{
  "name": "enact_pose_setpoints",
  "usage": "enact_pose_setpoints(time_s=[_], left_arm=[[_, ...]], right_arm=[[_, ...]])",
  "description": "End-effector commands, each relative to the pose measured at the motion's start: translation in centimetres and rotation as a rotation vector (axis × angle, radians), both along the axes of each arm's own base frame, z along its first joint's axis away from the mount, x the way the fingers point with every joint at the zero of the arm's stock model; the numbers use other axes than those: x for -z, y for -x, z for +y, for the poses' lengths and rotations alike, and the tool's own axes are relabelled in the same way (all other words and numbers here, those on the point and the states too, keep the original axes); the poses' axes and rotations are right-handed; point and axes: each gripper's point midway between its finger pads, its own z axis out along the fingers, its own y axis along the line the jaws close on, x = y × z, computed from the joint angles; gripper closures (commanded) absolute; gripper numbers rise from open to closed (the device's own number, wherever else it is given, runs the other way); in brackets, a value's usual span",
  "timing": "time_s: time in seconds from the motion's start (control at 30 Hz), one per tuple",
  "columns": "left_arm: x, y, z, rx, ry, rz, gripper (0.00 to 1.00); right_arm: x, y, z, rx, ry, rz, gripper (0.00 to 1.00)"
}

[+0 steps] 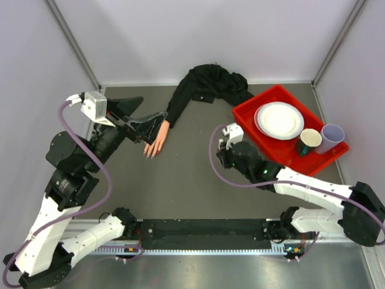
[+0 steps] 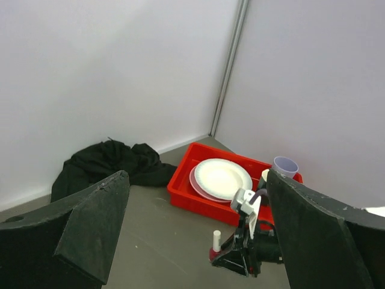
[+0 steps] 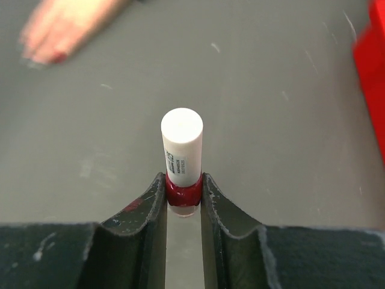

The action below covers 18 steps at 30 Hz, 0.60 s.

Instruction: Paint the nails

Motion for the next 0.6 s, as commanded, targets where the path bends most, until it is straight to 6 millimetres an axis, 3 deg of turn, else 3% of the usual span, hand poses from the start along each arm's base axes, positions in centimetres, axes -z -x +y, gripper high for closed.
enact_pose_setpoints(time_s=[0.0,0.03,0.07,0.27,0.57], left_arm=[[1.4,-0.6,-0.1,-0.012,0.017,0.05,0.01],[1.5,-0.5,-0.1,-0.007,0.017,0.053,0.01],[1.6,-0.4,-0.3,0.002,0.017,0.057,0.01],[3.0,-0.5,-1.1,0.033,0.001,0.093,0.02],[4.1,-0.4,-0.8,0.025,-0.014,0.124,0.01]], right_arm=[[0.4,-2.1,-1.8,0.22,-0.16,-0.115,1.0],[0.6,-2.1,-1.3,0.22,-0.187,-0.14,1.0],[2.1,-1.7,-1.8,0.222,-0.162,-0.134,1.0],[4.8,-2.2,-1.5,0.228,-0.15,-0.145,1.0],[6.9,-3.1,-0.3,0.21,-0.115,-0.146,1.0]])
